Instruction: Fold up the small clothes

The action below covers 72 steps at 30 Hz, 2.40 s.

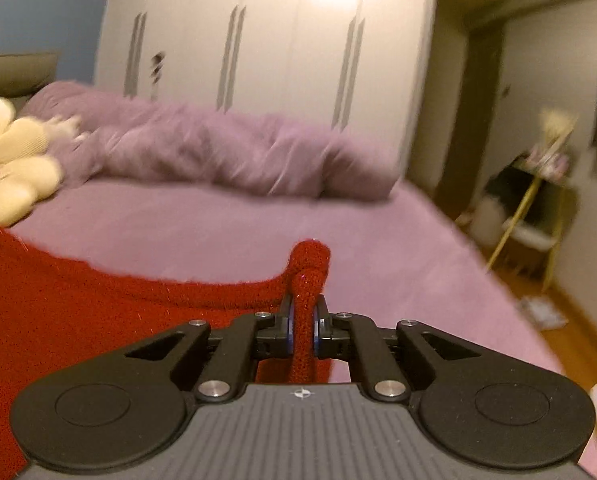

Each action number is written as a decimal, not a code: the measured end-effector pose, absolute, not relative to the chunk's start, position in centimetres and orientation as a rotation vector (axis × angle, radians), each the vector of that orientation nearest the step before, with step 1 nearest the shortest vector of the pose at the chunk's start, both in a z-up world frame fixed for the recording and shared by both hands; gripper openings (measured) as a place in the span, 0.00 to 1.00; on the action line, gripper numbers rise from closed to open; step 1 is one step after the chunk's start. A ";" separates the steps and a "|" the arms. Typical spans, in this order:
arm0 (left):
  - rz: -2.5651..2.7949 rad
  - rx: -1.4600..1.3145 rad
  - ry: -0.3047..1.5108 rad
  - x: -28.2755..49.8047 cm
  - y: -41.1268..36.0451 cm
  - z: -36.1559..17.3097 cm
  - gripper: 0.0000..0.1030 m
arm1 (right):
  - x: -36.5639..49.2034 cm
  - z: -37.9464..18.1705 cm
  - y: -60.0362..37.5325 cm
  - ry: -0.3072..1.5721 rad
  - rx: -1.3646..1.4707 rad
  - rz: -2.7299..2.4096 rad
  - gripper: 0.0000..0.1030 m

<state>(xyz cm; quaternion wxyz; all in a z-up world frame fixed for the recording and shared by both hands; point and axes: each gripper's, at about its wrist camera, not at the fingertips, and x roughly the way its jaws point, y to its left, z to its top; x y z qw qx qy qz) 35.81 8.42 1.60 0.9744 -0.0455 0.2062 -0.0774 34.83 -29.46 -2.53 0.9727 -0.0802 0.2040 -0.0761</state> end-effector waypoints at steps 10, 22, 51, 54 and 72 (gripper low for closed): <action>0.012 -0.073 0.525 42.0 5.5 -4.5 0.09 | 40.2 -6.3 -26.1 0.401 -0.310 -0.224 0.07; 0.055 -0.009 0.625 43.4 5.2 -9.3 0.17 | 43.1 -11.7 -25.8 0.501 -0.431 -0.274 0.07; -0.083 -0.329 0.590 33.9 3.6 -9.8 0.87 | 32.9 -10.7 -17.7 0.478 -0.086 0.266 0.31; -0.051 -0.108 0.550 33.9 1.8 -10.6 0.87 | 32.9 -12.5 -17.2 0.466 -0.169 0.221 0.29; -0.217 -0.527 0.794 29.2 13.9 -10.9 0.86 | 26.0 -9.7 -36.1 0.659 0.317 0.055 0.51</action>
